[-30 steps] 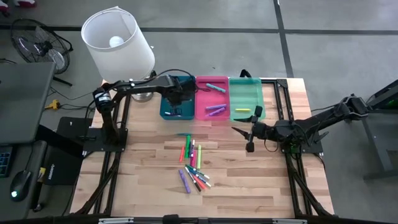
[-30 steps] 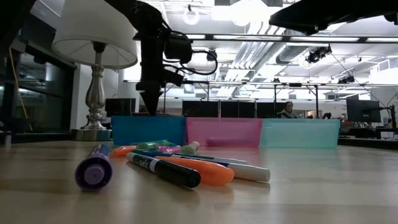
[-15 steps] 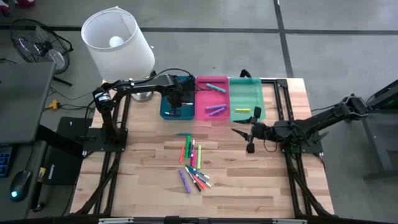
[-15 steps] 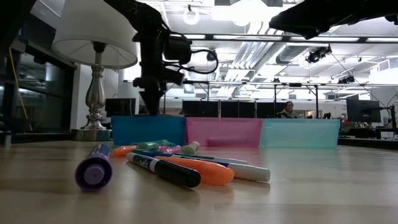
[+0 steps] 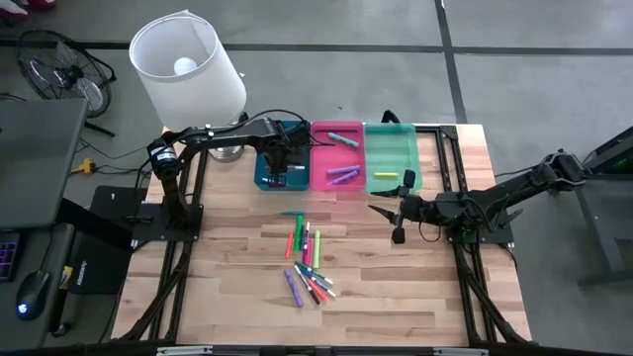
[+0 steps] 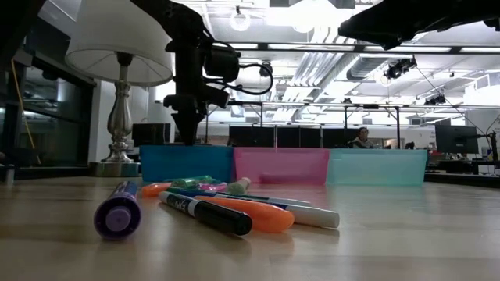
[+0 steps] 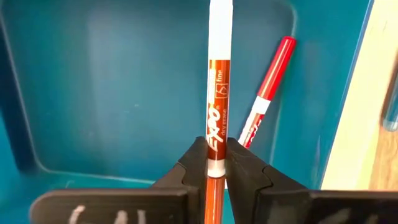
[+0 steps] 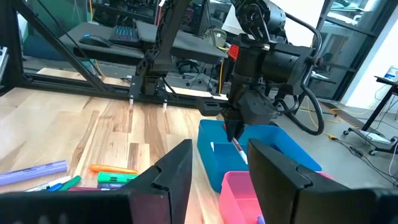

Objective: Pick & Place Markers
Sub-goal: Put the orange dry erase marker into the dark blue bin, then put the violet highlighter into the pink bin

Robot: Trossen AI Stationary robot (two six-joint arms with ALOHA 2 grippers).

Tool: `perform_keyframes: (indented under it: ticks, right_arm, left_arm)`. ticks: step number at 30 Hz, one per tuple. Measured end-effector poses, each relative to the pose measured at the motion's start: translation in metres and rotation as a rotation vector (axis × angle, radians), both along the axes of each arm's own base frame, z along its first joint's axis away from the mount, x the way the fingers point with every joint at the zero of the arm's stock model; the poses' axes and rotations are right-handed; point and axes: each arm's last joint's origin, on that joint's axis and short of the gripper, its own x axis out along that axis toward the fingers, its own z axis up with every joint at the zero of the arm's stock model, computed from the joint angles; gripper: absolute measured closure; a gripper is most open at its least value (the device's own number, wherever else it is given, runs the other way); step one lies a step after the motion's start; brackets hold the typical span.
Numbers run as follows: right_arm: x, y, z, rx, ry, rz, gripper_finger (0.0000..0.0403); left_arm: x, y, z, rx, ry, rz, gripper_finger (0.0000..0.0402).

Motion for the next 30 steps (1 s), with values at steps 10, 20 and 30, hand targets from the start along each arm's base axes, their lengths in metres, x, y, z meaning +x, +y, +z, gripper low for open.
perform_keyframes:
  ticks: [10,20,30]
  right_arm:
    - [0.0,0.0,0.0,0.012,-0.003,-0.001,0.0261]
    - [0.0,0.001,0.0,0.017,0.001,0.024,0.0261]
    - [0.0,0.001,-0.004,0.043,0.029,0.038,0.0261]
  left_arm:
    - [0.0,0.0,0.0,-0.001,-0.002,0.018,0.0319]
    - [-0.004,0.001,0.009,0.05,0.066,0.088,0.0317]
    - [0.01,-0.031,0.034,-0.063,0.04,0.043,0.0316]
